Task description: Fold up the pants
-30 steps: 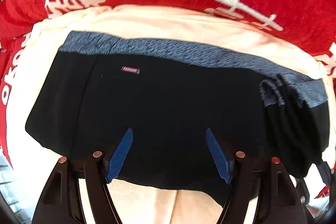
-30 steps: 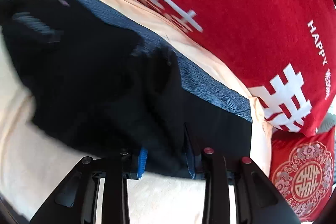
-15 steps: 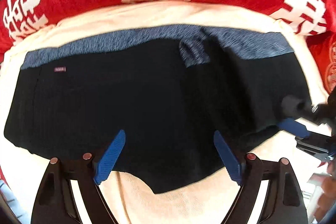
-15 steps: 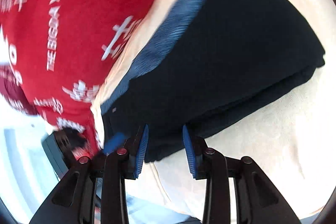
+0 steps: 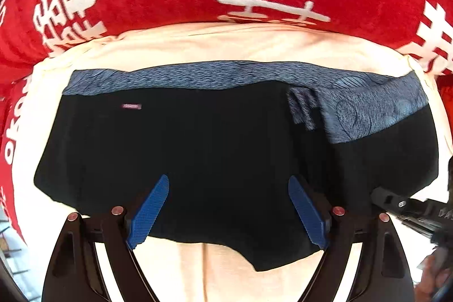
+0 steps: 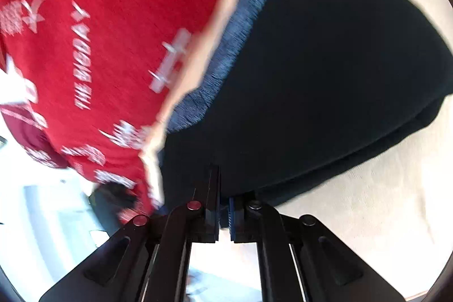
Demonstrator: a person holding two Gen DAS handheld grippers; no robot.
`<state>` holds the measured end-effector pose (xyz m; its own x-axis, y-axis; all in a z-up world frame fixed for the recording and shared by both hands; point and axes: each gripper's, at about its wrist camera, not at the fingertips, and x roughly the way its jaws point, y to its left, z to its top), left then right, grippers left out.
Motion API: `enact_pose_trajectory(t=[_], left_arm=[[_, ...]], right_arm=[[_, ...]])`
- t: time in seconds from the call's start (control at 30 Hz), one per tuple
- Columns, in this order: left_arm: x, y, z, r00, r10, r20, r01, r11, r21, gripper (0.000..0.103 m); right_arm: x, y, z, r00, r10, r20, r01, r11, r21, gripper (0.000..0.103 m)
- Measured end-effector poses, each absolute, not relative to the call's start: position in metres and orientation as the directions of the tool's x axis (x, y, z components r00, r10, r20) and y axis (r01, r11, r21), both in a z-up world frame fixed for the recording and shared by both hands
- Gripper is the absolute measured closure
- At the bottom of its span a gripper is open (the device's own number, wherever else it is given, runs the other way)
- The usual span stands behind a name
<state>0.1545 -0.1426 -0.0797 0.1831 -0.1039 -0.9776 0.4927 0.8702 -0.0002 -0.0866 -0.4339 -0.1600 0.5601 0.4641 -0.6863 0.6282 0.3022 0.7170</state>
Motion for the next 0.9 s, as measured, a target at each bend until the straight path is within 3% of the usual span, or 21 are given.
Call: enact_pose_trajectory(t=[0.1,0.27,0.43,0.53,0.63,0.7,0.83,0.9], left_arm=[[0.144,-0.145,-0.069,0.188,-0.108,-0.976,0.484,0.875,-0.003,0.016],[0.137,-0.184,-0.056,0.178,-0.148,-0.973,0.499,0.866,-0.041,0.016],[0.125,-0.239,-0.045,0.16,-0.211,-0.964,0.547,0.832,-0.091,0.016],[0.116,-0.275,-0.058,0.116,-0.23,-0.966,0.575,0.808,-0.123,0.016],[0.106,-0.297,-0.077,0.077,-0.221,-0.972,0.578,0.805,-0.137,0.016],[0.102,-0.302,-0.093,0.083,-0.173,-0.981,0.578,0.811,-0.094,0.016],[0.1,-0.287,-0.114,0.066,-0.135,-0.989,0.552,0.83,-0.076,0.011],[0.101,-0.28,-0.114,0.056,-0.142,-0.988,0.525,0.846,-0.092,0.011]], right_arm=[[-0.082,-0.434,-0.167,0.516,0.475,-0.713,0.626,0.358,0.692,0.098],[-0.073,-0.448,-0.108,0.409,0.545,-0.731,0.427,0.594,0.682,0.066],[-0.083,-0.519,-0.067,0.484,0.425,-0.765,0.376,0.688,0.62,0.055],[-0.097,-0.568,-0.097,0.455,0.367,-0.811,0.48,0.666,0.571,0.055],[-0.108,-0.588,-0.141,0.446,0.479,-0.756,0.532,0.538,0.654,0.056],[-0.118,-0.593,-0.163,0.47,0.54,-0.698,0.559,0.431,0.709,0.067],[-0.126,-0.588,-0.144,0.523,0.567,-0.637,0.508,0.393,0.767,0.071],[-0.124,-0.58,-0.13,0.482,0.556,-0.677,0.492,0.468,0.734,0.071]])
